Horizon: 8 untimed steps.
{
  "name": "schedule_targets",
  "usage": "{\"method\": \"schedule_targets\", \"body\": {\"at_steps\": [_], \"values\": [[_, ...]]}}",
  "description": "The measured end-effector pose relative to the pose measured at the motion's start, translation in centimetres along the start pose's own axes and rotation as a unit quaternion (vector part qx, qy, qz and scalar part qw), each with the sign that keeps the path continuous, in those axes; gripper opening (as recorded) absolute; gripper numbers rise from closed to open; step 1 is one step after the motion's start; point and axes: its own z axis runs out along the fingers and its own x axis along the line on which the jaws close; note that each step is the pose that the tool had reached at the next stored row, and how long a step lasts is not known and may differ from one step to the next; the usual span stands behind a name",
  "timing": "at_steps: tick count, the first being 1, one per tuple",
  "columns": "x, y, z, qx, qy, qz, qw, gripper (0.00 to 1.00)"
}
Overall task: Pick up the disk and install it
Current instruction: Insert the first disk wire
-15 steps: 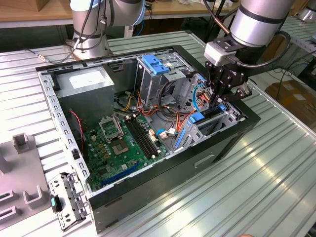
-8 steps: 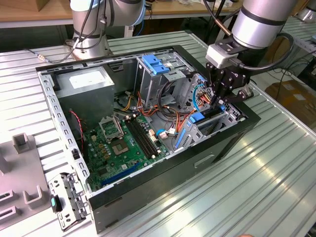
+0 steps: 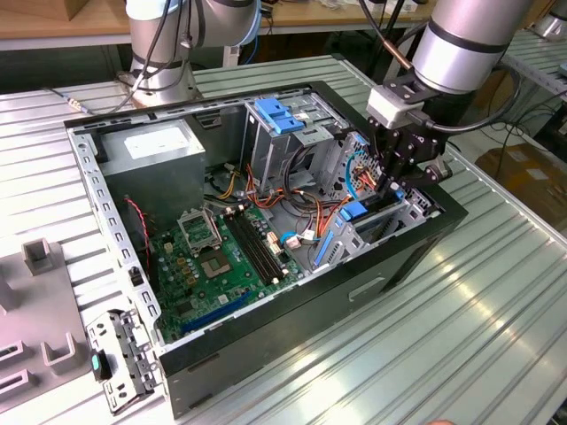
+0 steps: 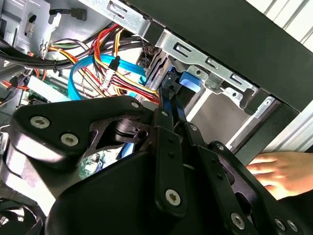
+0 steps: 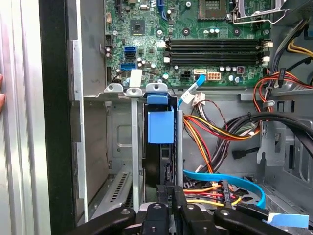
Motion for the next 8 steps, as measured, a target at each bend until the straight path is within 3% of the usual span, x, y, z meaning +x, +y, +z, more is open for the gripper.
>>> {"method": "schedule_targets", "body": {"at_steps": [4,5,6,8], "values": [[-0.01,0.00,0.09,0.0001,-0.0009,0.000,1.00000,0.18],[-0.01,-0.01,-0.06,0.0000,-0.0006,0.000,1.00000,0.18],[0.00,-0.02,-0.31,0.0000,-0.0005,0.000,1.00000,0.24],[0.02,-0.06,-0.93,0.0001,-0.0005,0.000,1.00000,0.24]]}}
